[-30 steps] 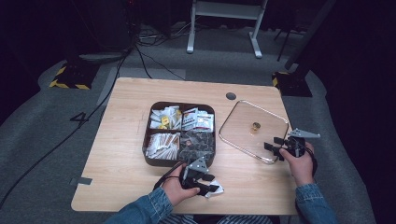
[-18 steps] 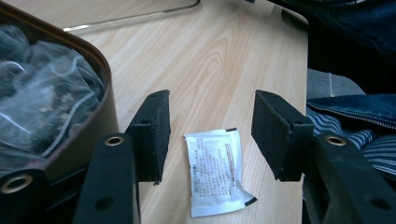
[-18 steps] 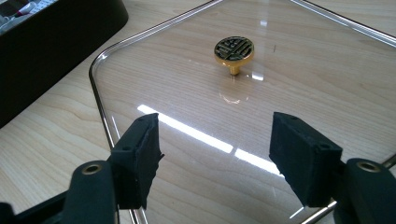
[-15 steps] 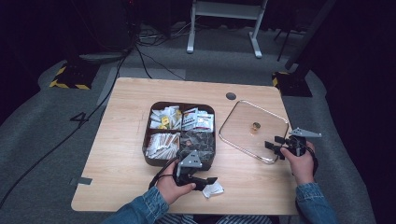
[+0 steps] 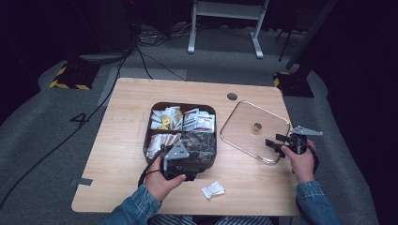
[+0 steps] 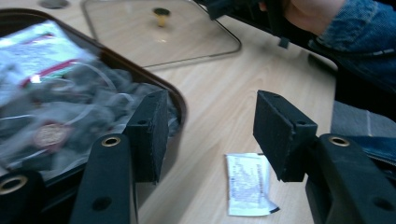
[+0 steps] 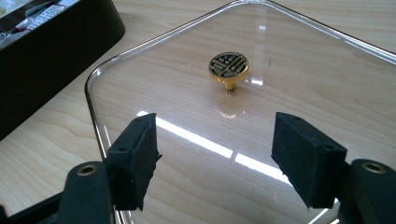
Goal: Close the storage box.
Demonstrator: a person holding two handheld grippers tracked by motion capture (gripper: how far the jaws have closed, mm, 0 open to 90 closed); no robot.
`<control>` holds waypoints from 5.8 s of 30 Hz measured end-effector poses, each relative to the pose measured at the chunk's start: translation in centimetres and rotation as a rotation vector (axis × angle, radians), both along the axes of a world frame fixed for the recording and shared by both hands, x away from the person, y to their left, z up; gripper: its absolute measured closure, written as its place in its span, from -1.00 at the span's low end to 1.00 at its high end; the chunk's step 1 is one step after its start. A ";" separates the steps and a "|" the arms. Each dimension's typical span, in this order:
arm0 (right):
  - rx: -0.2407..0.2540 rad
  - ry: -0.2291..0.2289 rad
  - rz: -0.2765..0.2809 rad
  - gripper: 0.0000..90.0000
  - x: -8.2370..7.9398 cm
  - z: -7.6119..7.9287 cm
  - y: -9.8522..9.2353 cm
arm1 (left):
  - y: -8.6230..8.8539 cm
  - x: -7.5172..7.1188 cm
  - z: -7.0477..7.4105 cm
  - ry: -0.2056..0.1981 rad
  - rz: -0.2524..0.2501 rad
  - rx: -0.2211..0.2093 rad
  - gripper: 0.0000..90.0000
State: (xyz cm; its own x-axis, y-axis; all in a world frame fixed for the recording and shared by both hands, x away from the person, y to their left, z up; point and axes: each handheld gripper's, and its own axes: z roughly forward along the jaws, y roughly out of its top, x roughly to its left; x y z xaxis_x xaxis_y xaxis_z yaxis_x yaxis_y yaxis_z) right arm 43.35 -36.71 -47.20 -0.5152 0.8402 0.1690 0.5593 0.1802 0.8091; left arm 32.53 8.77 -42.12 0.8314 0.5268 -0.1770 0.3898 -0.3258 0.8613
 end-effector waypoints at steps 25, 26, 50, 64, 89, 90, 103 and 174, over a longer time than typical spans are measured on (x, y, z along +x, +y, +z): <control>-0.087 -0.012 -0.004 -0.09 5.2 -1.0 3.8 | 9.9 -1.8 0.6 -0.036 0.412 0.090 -0.13; -0.092 -0.008 -0.007 -0.08 5.4 -1.1 3.9 | 10.3 -1.9 0.5 -0.033 0.426 0.093 -0.13; -0.139 0.002 -0.049 0.31 7.2 -1.5 4.7 | 15.9 -2.6 -2.0 0.039 0.629 0.153 -0.24; -0.078 -0.065 0.012 0.31 5.5 2.4 4.3 | 16.2 -1.7 -2.7 0.053 0.628 0.188 -0.25; -0.021 -0.119 0.130 0.31 2.7 6.7 6.4 | 16.4 0.7 -5.7 0.149 0.612 0.284 -0.33; -0.023 -0.125 0.137 0.31 2.6 6.8 6.6 | 16.4 0.7 -5.7 0.149 0.612 0.284 -0.33; -0.014 -0.137 0.223 0.31 2.2 8.3 9.1 | 16.3 1.3 -7.0 0.171 0.604 0.315 -0.45; -0.149 -0.019 0.460 0.30 4.7 6.5 29.1 | 16.5 2.3 -8.4 0.140 0.591 0.308 -0.65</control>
